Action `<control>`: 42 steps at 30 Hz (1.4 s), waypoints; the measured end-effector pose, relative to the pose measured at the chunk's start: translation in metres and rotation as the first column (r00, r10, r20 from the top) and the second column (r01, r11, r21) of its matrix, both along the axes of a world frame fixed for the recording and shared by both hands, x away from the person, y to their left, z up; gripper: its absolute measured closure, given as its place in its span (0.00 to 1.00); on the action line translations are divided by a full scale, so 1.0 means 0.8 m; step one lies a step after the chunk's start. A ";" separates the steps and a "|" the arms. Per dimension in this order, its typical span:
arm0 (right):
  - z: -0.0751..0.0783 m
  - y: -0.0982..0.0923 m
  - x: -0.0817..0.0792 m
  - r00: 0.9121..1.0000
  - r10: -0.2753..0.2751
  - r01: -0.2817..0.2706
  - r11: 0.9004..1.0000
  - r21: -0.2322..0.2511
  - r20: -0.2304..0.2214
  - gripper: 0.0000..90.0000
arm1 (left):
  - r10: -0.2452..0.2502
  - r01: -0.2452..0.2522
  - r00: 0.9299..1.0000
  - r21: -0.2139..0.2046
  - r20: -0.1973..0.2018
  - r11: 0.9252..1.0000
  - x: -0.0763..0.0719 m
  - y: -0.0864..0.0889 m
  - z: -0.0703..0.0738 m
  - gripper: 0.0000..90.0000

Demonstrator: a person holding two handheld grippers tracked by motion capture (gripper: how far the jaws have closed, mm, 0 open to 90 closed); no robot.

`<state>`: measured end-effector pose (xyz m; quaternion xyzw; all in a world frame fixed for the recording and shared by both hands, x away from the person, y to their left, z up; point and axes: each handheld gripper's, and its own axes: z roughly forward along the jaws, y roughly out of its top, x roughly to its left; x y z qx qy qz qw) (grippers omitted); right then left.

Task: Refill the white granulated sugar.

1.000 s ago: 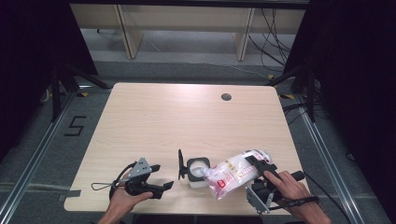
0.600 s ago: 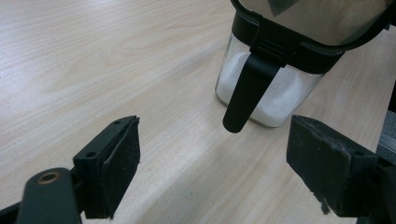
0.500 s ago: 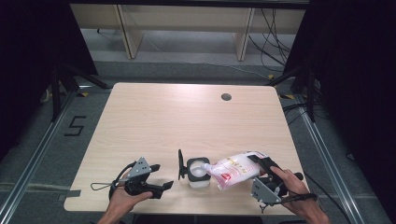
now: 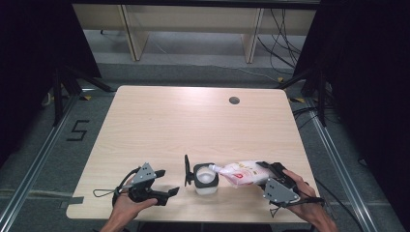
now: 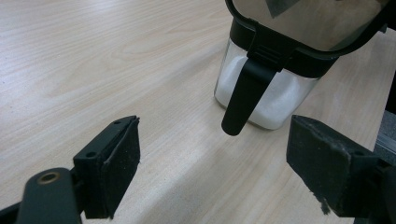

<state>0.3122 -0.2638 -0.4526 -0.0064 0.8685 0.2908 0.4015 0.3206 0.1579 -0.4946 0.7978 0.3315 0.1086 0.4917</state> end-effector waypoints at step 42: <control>-0.044 -0.054 0.067 0.940 -0.044 0.224 0.827 0.516 -0.339 0.53 | -0.004 0.004 1.000 -0.005 0.008 1.000 -0.001 0.002 0.003 0.19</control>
